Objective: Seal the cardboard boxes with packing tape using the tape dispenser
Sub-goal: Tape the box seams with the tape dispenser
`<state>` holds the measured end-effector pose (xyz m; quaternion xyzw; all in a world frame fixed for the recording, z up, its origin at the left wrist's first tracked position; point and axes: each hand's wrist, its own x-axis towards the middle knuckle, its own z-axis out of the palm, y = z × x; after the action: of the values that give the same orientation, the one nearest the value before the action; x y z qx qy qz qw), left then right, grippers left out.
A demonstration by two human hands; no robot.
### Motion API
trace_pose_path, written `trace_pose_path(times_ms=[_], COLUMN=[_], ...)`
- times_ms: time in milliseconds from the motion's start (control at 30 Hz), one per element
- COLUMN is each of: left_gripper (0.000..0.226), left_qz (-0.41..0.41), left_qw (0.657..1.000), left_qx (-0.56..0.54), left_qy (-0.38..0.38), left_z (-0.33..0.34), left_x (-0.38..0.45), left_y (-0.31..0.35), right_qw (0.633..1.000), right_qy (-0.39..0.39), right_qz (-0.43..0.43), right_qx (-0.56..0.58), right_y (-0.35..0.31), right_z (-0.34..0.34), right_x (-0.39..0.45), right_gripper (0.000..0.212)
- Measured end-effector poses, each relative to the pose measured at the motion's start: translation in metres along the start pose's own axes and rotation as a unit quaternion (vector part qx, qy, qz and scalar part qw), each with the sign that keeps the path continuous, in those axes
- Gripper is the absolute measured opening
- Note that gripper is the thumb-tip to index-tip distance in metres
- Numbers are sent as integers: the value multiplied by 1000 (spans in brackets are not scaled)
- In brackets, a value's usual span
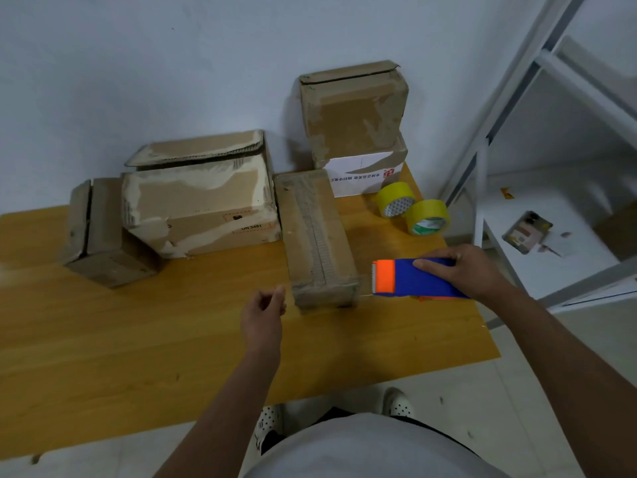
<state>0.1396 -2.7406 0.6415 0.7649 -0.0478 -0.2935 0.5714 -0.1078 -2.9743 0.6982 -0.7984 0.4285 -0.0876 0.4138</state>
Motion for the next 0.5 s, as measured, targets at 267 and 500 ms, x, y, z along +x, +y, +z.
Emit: trace_pose_path(times_ms=[267,500], left_gripper=[26,27], left_qz=[-29,-37], left_qw=[999,999], left_qx=[-29,-26], left_qy=[25,11], left_z=[-14,-13], left_x=[14,13], left_y=[-4,-11], right_qw=[999,999], right_qy=[-26,-29], right_qz=[-11,-12], right_qx=[22,36], right_y=[-4,-5], right_z=[1,-9], right_x=[4,9], right_gripper=[32,23])
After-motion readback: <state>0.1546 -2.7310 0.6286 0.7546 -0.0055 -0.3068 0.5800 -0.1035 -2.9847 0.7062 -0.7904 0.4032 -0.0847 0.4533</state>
